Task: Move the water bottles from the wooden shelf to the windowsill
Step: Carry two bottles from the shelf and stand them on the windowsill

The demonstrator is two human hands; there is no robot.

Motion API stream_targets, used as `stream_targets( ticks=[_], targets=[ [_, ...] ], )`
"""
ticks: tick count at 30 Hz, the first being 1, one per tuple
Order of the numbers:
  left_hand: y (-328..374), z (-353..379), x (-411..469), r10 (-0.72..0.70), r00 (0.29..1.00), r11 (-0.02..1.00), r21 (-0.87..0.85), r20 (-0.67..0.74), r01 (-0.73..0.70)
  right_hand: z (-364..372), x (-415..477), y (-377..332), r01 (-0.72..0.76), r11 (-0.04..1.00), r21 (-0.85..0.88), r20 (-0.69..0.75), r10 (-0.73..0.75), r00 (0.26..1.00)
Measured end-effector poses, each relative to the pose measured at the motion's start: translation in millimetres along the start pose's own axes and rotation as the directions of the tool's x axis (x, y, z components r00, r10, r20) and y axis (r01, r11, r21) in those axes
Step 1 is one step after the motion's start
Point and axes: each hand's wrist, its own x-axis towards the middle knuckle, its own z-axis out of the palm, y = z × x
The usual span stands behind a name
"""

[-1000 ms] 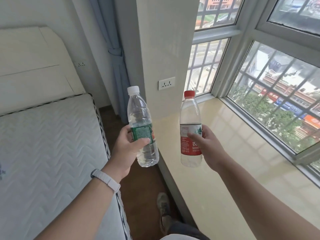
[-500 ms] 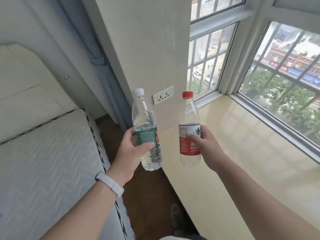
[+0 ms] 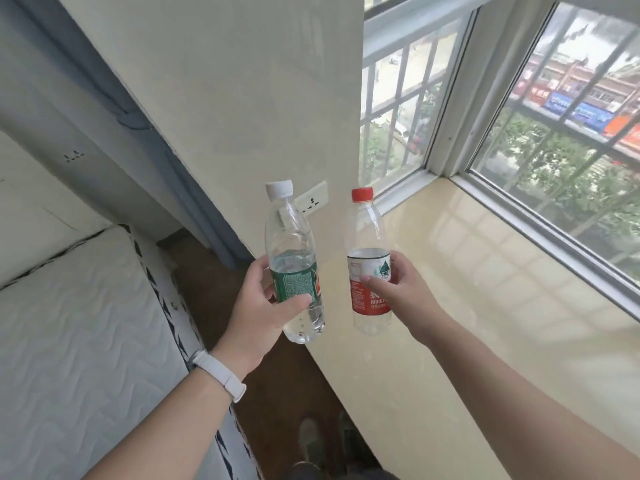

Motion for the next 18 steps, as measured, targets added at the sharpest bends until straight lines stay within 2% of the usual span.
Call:
stream_targets(
  ticks=[9, 12, 18],
  targets=[
    [-77.5, 28.0, 67.1, -0.027, 0.998, 0.996, 0.081, 0.057, 0.023, -13.1, 49.4, 47.6, -0.100, 0.991, -0.091, -0.132, 0.088, 0.987],
    [-109.0, 44.5, 87.6, -0.015, 1.000, 0.996, 0.094, 0.024, 0.013, -16.3, 71.7, 68.7, -0.110, 0.984, -0.141, -0.165, 0.086, 0.983],
    [-170.1, 74.1, 133.0, 0.064, 0.995, 0.971, 0.235, -0.082, -0.043, -20.3, 116.0, 104.9, -0.096, 0.978, -0.185, -0.202, 0.058, 0.978]
  ],
)
